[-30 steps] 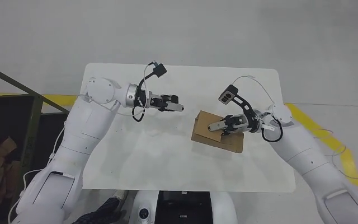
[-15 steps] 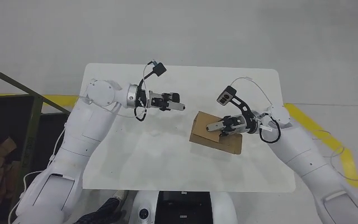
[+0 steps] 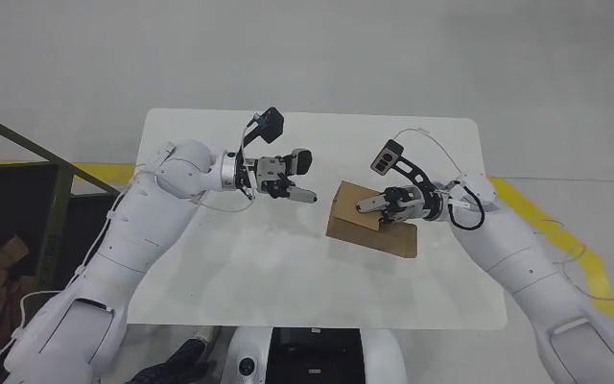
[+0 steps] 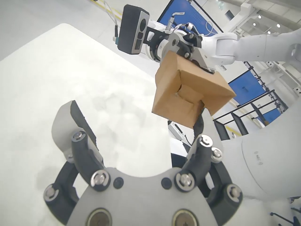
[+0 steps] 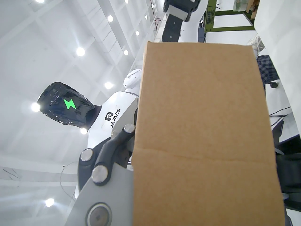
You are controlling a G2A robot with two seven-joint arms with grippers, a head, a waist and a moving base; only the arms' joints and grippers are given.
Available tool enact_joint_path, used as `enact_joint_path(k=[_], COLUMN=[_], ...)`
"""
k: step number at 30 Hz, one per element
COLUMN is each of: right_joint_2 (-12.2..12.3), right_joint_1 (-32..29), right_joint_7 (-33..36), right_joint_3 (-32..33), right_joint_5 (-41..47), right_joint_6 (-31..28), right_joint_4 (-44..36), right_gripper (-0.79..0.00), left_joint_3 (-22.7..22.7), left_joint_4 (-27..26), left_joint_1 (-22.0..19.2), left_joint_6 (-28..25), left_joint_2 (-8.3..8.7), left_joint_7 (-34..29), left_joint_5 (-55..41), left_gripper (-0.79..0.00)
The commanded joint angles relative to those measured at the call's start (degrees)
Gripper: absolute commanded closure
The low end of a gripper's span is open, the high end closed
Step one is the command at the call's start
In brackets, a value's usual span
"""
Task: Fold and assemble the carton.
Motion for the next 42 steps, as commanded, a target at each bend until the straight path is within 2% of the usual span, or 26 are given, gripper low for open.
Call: enact_joint_path(k=[1,5,10,21,24,26,32,37,42], right_joint_2=[-0.2,-0.6,-0.8,-0.8,-0.7,-0.8,-1.4,-2.0,-2.9], right_joint_1=[0.9,2.6,3.2,3.2,2.3,1.8,1.5,2.4,3.7], right_joint_7=[0.0,0.0,0.0,0.0,-3.9,-6.1,-5.8,-3.6,-2.0], right_joint_3=[-0.4,-1.4,-2.1,-2.1,-1.7,-1.3,-0.6,-0.3,0.0], right_joint_5=[-0.7,-2.3,-3.3,-3.3,-5.5,-6.3,-7.3,-8.8,-9.3], right_joint_6=[0.1,-0.5,-0.7,-0.7,-0.3,0.3,-0.1,-1.2,-2.2], right_joint_4=[1.5,3.7,3.9,3.9,3.1,2.7,2.5,3.4,4.8], right_gripper=[0.0,0.0,0.0,0.0,0.0,0.0,0.0,0.0,0.0], left_joint_3=[2.1,4.2,4.1,4.1,4.0,3.1,1.6,1.8,4.1], left_joint_4=[1.4,0.0,-3.8,-3.8,-4.1,-5.6,-10.7,-10.8,-10.4], left_joint_1=[-1.4,-3.9,-4.6,-4.6,-4.4,-3.8,-0.6,1.7,1.8], left_joint_6=[-3.7,-4.3,-4.3,-4.3,-3.8,-4.3,-4.3,-4.3,-4.3], left_joint_2=[1.2,3.14,5.1,5.1,5.08,5.03,4.92,5.31,5.68], left_joint_7=[3.8,4.4,4.4,4.4,5.0,7.4,15.3,22.0,28.7], left_joint_5=[0.1,-1.2,-1.3,-1.3,-0.9,1.7,11.8,19.2,24.7], left_gripper=[-0.785,-0.785,-0.785,-0.785,-0.785,-0.785,-0.785,-0.785,-0.785])
